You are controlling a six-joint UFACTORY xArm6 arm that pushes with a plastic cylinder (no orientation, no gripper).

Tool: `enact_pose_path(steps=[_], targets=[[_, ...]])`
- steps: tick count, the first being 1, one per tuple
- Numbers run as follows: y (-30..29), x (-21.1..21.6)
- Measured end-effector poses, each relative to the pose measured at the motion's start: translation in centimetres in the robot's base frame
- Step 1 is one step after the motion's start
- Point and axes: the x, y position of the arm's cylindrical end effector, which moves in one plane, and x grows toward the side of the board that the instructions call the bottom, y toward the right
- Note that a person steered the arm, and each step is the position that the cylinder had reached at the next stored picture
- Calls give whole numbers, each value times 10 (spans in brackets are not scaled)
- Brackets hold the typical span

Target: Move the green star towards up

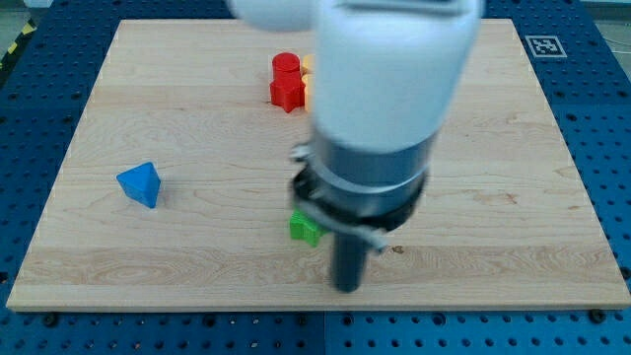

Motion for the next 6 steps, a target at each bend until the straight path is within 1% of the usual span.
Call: enact_pose_path(steps=[1, 3, 4, 5, 6], targets=[[-36, -17], [-36, -65], [-21, -91], [5, -91], [5, -74]])
